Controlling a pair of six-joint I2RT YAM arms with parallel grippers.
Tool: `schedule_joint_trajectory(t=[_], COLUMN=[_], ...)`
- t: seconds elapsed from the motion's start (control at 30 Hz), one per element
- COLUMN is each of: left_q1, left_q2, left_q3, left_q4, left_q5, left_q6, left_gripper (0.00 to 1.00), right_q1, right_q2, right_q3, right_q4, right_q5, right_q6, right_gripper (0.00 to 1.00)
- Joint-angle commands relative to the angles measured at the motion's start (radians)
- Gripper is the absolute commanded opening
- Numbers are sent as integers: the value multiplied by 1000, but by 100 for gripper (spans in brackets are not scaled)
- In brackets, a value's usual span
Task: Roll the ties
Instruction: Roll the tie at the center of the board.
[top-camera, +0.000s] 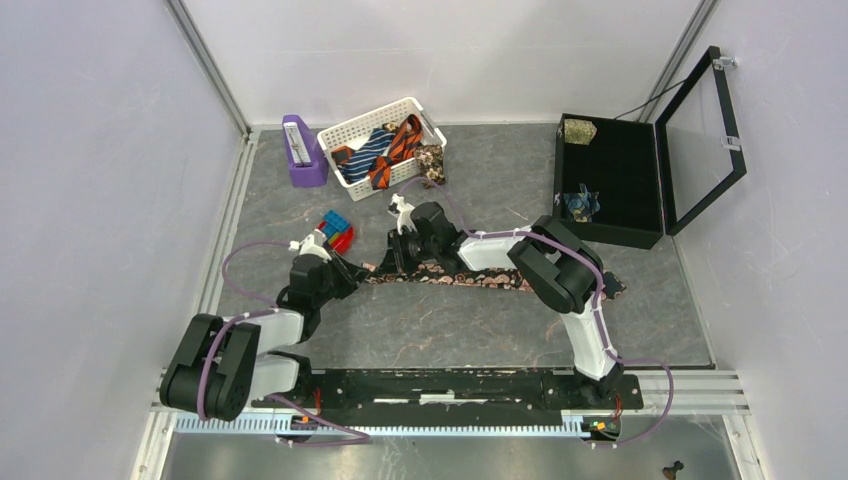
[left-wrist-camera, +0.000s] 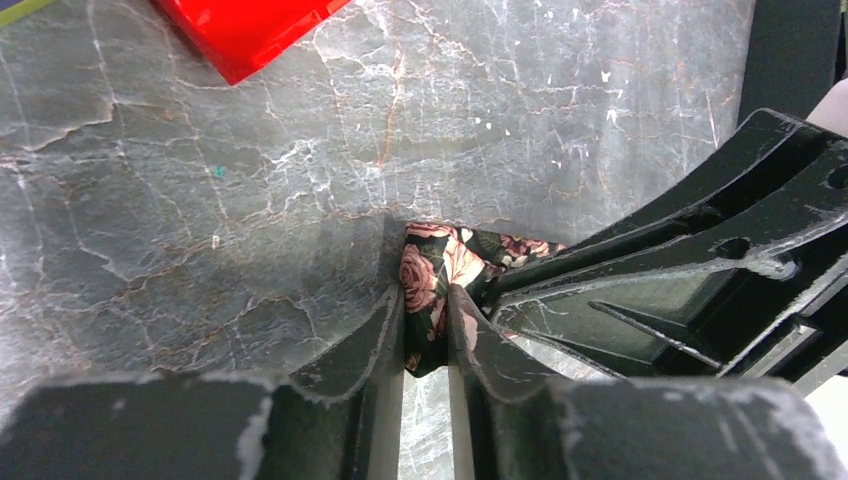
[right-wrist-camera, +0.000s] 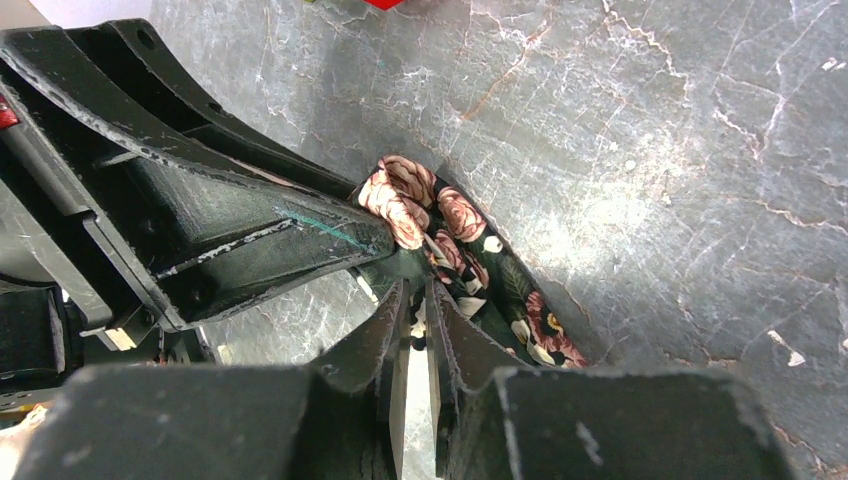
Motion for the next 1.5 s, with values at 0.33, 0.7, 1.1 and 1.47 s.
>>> schedule_joint_trajectory(t=[0.33, 0.7, 1.1, 1.47], left_q1=[-2, -92, -132, -151], left_q2=[-148, -252, -245, -248], left_q3=[67, 127, 154, 186], left_q4=[-195, -374, -387, -415], left_q5=[-69, -222, -269, -286], left_q6=[68, 129, 135, 152], left_gripper=[2, 2, 2, 2], right_q1=[7, 23, 40, 40], right_q2=[-73, -106, -19, 47], right_q3=[-4, -50, 1, 99], right_q4=[-6, 32, 43, 29], right_q5=[-4, 24, 28, 29], right_q6=[-17, 23, 39, 49], right_gripper=[21, 34, 27, 28])
